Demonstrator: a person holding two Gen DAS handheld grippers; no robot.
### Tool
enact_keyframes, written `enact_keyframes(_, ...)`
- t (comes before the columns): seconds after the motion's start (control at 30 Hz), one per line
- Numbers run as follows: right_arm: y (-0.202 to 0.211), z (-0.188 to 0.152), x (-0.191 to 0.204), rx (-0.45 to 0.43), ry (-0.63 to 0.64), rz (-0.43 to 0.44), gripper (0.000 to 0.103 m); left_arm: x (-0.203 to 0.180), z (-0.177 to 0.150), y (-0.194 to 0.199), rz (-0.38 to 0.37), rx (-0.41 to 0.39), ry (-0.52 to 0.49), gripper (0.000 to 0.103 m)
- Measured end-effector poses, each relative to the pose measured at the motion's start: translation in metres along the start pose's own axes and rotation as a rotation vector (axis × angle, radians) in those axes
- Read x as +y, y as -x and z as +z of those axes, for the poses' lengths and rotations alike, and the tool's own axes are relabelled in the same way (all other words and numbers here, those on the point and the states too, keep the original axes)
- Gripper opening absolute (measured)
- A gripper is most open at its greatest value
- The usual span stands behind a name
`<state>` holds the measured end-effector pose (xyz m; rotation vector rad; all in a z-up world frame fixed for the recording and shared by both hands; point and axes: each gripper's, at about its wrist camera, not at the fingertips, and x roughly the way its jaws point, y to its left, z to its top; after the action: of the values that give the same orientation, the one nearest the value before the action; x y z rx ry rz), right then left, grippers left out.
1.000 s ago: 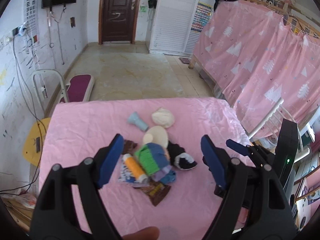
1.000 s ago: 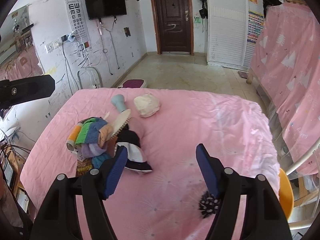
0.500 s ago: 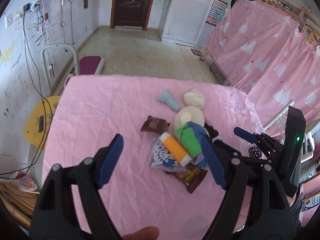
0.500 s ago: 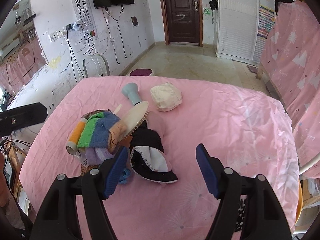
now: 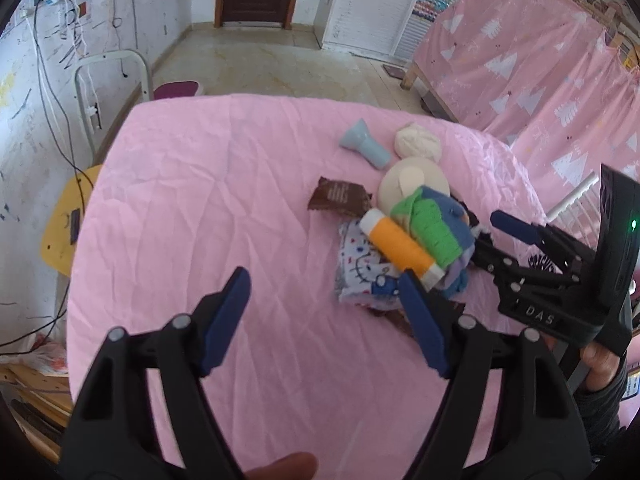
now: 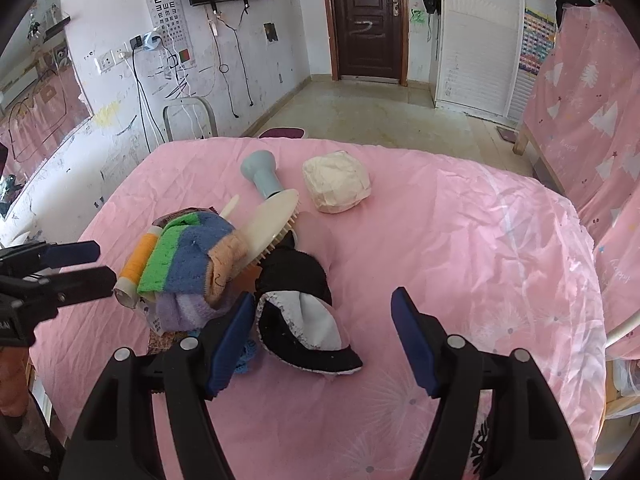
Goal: Collect trash
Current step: 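Grasp the white printed tissue pack with the left gripper while the right grasps the black-and-white cap, then carry the tissue pack and cap toward the orange bucket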
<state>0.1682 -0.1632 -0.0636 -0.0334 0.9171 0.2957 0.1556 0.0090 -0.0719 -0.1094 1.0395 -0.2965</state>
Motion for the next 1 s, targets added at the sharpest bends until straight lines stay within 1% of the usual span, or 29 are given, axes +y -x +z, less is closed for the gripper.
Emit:
enact_keyframes(0.17,-0.003,0.0,0.0,0.007,-0.001,0.021,0.048,-0.009,0.003,-0.011,-0.031,0.02,-0.05,0.072)
enact_keyframes(0.23,-0.003,0.0,0.0,0.008,-0.001,0.035,0.043,-0.013,0.004,-0.017,-0.039,0.032,-0.063,0.072)
enact_keyframes(0.33,-0.002,0.0,0.002,0.01,0.006,0.059,0.027,-0.018,0.004,-0.026,-0.062,0.049,-0.086,0.072)
enact_keyframes(0.4,0.0,-0.001,0.005,0.007,0.025,0.055,0.026,-0.021,0.005,-0.032,-0.084,0.062,-0.089,0.071)
enact_keyframes(0.43,0.0,-0.002,0.006,0.006,0.032,0.053,0.025,-0.022,0.005,-0.035,-0.099,0.068,-0.088,0.061)
enact_keyframes(0.5,0.001,-0.003,0.005,0.002,0.034,0.057,0.024,-0.021,0.005,-0.042,-0.115,0.082,-0.079,0.053)
enact_keyframes(0.53,0.001,-0.003,0.004,0.001,0.03,0.061,0.023,-0.021,0.005,-0.043,-0.12,0.079,-0.079,0.047)
enact_keyframes(0.63,0.002,-0.004,0.001,-0.001,0.016,0.078,0.022,-0.021,0.005,-0.043,-0.124,0.077,-0.076,0.041)
enact_keyframes(0.73,0.006,-0.005,-0.001,-0.011,0.011,0.077,0.021,-0.023,0.005,-0.041,-0.106,0.07,-0.079,0.038)
enact_keyframes(1.0,0.024,-0.005,-0.015,-0.051,-0.019,0.075,0.022,-0.029,0.001,-0.019,-0.046,0.026,-0.095,0.038)
